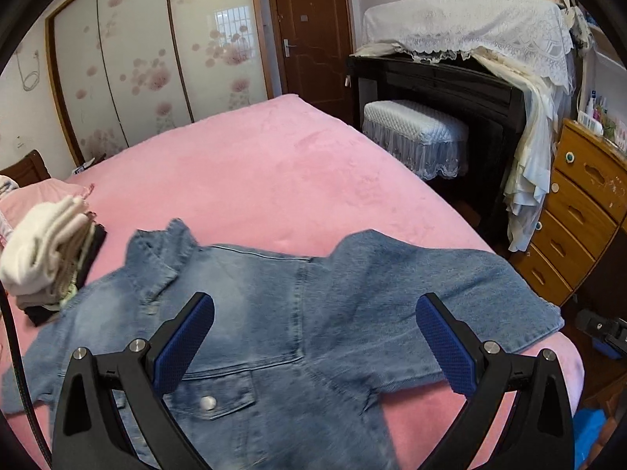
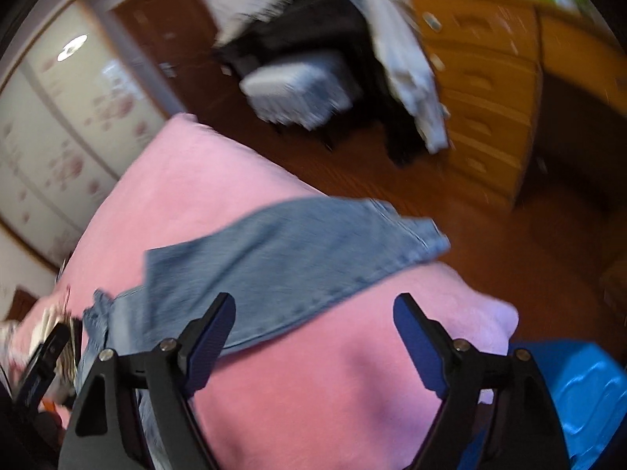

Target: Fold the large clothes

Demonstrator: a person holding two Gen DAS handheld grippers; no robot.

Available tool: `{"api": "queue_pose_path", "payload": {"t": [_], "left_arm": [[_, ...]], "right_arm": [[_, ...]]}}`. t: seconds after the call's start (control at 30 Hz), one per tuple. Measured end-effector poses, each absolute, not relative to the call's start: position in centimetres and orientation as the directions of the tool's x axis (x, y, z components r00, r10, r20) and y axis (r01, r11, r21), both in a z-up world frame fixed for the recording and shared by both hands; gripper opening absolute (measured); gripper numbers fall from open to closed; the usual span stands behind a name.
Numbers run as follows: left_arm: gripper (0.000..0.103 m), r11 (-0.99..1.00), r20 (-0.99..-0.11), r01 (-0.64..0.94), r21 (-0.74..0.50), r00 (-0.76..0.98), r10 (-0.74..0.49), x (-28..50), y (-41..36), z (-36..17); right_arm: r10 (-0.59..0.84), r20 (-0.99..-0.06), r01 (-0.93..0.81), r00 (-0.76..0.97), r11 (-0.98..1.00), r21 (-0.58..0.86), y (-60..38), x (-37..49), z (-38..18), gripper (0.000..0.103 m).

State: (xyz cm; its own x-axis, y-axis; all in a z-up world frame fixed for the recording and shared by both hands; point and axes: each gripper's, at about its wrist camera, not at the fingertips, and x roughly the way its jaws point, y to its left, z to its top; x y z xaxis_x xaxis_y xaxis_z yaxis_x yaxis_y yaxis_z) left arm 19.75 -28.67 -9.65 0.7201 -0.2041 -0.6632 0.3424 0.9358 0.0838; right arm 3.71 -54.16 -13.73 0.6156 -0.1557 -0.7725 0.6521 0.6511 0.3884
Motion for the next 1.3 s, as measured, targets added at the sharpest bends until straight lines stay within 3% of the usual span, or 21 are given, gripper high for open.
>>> {"api": "queue_pose_path", "payload": {"t": [0.23,0.37,0.43,0.5,0.57,0.6,0.67,0.83,1.0,1.13,1.3], "left_arm": [[0.102,0.939,-0.689,0.336,0.075,0.698,-0.195,21.3,-31.0,-13.1],[0.102,0.94,-0.699,0.339,0.047,0.683,-0.211,21.4,-31.5,-13.8],[0.102,0.938,-0.702,0.343,0.045,0.679,-0.215,21.3,-31.8,-14.0],[0.102,0.937,-0.704,0.346,0.045,0.677,-0.216,21.3,-31.9,-13.9],[0.102,0.936,-0.704,0.349,0.042,0.675,-0.22,21.2,-31.6,-13.6],[0.102,0.935,-0.704,0.352,0.039,0.674,-0.224,21.1,-31.3,-13.4],[0.102,0.937,-0.7,0.347,0.044,0.679,-0.219,20.9,-30.3,-12.8],[0.102,0.958,-0.681,0.282,0.05,0.712,-0.174,20.8,-25.1,-10.5],[0.102,0.991,-0.668,0.134,0.017,0.739,-0.089,20.8,-16.6,-8.7],[0.102,1.0,-0.686,0.001,-0.014,0.728,-0.01,20.8,-9.7,-9.0],[0.102,0.992,-0.724,-0.127,-0.024,0.686,0.07,21.2,-2.6,-11.4]], "right_arm": [[-0.038,-0.797,0.711,0.603,0.477,0.516,-58.1,4.7,-20.7,0.072],[-0.052,-0.792,0.725,0.609,0.443,0.528,-58.7,5.7,-21.7,0.071],[-0.062,-0.792,0.733,0.607,0.43,0.528,-59.4,6.6,-22.2,0.064],[-0.074,-0.802,0.747,0.593,0.422,0.514,-59.7,7.1,-22.6,0.039],[-0.09,-0.813,0.761,0.575,0.423,0.491,-60.0,7.6,-23.0,0.022],[-0.097,-0.805,0.754,0.586,0.428,0.498,-60.1,7.6,-22.7,0.014],[-0.137,-0.774,0.73,0.617,0.466,0.499,-59.3,7.5,-21.1,0.01],[-0.218,-0.622,0.587,0.752,0.651,0.482,-54.2,7.8,-13.7,0.009],[-0.081,-0.472,0.308,0.878,0.85,0.427,-44.6,10.9,-5.8,0.009],[0.096,-0.459,0.094,0.883,0.923,0.374,-36.1,14.8,-4.0,0.009],[0.217,-0.562,-0.073,0.798,0.961,0.267,-25.2,19.5,-7.4,0.009]]}}
